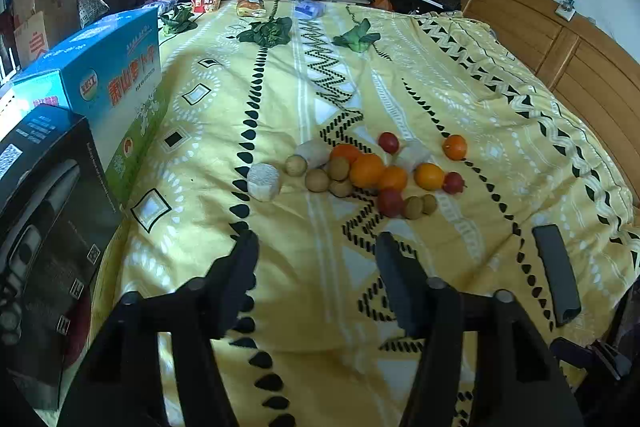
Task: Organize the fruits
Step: 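Move both open tools back over the fruit on the bed cover, then grasp a red tomato with the right gripper while the left gripper grasps a pale round fruit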
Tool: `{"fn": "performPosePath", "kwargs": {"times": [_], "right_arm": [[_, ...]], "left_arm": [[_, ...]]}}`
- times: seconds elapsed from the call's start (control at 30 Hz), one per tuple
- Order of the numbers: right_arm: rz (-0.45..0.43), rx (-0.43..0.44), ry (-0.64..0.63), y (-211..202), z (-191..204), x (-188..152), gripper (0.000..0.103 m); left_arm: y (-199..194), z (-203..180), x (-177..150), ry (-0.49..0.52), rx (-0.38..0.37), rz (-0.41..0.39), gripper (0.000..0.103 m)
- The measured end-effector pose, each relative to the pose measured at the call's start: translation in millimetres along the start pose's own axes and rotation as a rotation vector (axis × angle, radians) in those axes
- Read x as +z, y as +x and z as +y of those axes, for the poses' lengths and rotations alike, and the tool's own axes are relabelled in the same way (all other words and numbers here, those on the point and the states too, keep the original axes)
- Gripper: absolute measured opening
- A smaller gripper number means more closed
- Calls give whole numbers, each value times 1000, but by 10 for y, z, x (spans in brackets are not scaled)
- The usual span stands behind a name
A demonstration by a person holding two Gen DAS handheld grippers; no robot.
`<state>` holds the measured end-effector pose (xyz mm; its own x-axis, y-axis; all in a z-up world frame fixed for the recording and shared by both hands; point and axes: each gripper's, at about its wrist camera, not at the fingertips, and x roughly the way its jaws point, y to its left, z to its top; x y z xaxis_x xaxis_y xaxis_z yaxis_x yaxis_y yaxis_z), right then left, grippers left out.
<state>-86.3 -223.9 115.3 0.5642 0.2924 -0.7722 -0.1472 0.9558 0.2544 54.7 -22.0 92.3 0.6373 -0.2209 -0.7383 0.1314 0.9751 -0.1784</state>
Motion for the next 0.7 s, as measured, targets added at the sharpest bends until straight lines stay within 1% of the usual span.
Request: {"fn": "performPosePath", "kwargs": {"times": [0.03, 0.1, 0.23, 0.3, 0.47, 0.57, 0.6, 0.63, 0.67, 0.7], "right_arm": [[4, -2, 6, 24, -30, -8, 81], [13, -1, 21, 81, -104, -21, 81], [39, -8, 53, 213, -253, -17, 81], [48, -11, 66, 273, -314, 14, 81], [37, -6, 69, 376, -404, 151, 81], [23, 1, 63, 426, -456, 288, 81], [14, 3, 59, 440, -475, 350, 80], [8, 11, 56, 458, -493, 417, 71], [10, 22, 56, 488, -521, 496, 55], [14, 26, 56, 526, -555, 590, 50]], "left_arm": [[100, 37, 22, 1, 2, 9, 47], [276, 109, 74, -4, -1, 16, 45], [593, 195, 222, -13, 19, 3, 45], [746, 203, 278, -5, 45, 6, 45], [1056, 266, 342, -14, 105, 37, 45], [1167, 299, 304, -18, 107, 66, 44], [1180, 296, 287, -14, 108, 68, 36], [1172, 291, 274, -8, 113, 64, 33], [1145, 291, 263, -7, 101, 55, 33], [1105, 286, 256, -11, 84, 48, 33]]}}
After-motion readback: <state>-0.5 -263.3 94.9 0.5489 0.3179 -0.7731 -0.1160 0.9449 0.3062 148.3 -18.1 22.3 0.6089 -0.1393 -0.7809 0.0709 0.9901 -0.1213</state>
